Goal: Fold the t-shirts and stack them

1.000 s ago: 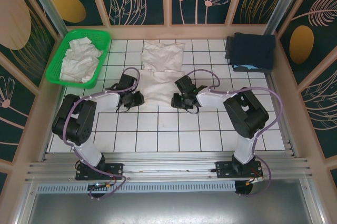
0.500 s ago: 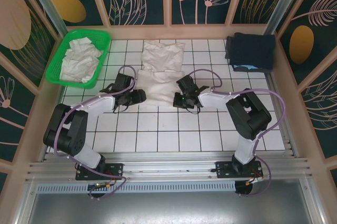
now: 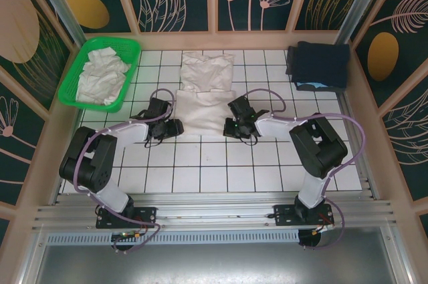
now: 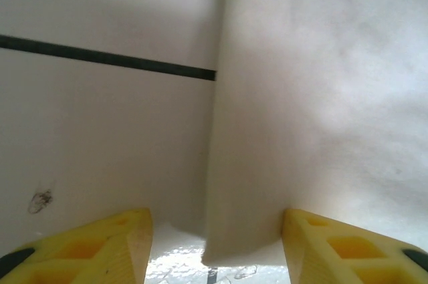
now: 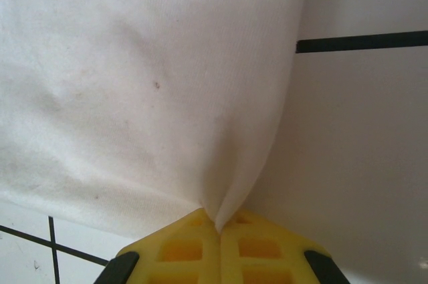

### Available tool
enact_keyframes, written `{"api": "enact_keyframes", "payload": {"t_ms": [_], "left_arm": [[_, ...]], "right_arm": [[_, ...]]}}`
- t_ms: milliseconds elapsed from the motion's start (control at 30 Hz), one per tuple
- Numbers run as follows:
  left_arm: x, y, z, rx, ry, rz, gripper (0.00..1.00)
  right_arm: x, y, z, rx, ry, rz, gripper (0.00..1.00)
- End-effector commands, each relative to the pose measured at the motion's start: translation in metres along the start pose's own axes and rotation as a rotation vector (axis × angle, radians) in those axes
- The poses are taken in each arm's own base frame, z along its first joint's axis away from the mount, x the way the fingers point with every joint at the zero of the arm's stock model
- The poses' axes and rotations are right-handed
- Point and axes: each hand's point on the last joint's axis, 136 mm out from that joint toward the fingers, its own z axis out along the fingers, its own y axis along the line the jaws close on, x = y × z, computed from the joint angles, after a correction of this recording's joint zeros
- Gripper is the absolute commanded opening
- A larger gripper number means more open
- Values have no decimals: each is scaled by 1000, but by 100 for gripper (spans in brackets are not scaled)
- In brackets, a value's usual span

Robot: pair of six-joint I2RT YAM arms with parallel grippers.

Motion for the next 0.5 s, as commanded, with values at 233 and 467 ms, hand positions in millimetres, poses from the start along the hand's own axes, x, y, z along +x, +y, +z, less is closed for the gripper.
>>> {"api": "enact_keyframes", "payload": {"t_ms": [233, 467], "left_arm": [[5, -24, 4, 180, 15, -45, 39], [22, -19, -1, 174, 63, -29, 12]], "right_arm": [[-3, 3, -2, -20, 4, -26, 0], [-8, 5, -9, -33, -10, -36, 0]]}}
